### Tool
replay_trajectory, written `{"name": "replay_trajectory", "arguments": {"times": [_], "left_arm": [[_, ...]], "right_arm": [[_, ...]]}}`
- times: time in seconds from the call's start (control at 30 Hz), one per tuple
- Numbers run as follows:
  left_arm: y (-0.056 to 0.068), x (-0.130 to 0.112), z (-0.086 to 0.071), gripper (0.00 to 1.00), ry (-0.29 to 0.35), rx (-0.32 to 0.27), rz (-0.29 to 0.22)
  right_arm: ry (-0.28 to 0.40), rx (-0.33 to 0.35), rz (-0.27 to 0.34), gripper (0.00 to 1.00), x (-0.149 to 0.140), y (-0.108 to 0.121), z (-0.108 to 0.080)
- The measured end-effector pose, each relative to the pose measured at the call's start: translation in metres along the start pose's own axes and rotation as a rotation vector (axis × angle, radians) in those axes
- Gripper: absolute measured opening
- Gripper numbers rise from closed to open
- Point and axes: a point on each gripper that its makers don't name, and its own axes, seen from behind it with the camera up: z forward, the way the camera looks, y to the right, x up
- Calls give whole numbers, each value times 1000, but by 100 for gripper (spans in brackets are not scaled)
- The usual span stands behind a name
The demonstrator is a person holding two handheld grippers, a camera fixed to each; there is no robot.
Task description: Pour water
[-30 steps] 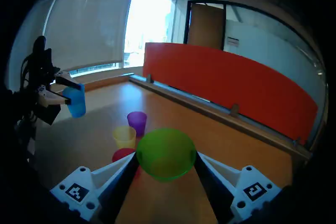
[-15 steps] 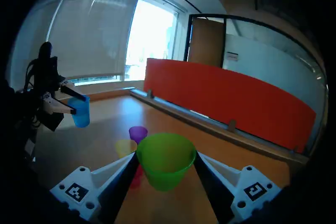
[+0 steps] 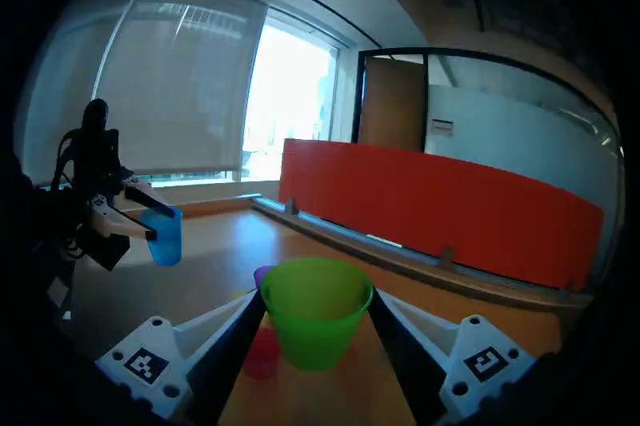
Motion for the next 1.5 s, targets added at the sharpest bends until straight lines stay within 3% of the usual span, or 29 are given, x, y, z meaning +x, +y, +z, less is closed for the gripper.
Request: {"name": "replay_trajectory", "arguments": {"times": [0.87,1.5], "left_arm": [[-2,5,1,87,23,2,-13],[-3,18,0,87,63,3,-21]], "right_arm": [[111,17,60,93,21,-10,2],[97,41,33,94,20,-17,3]]}}
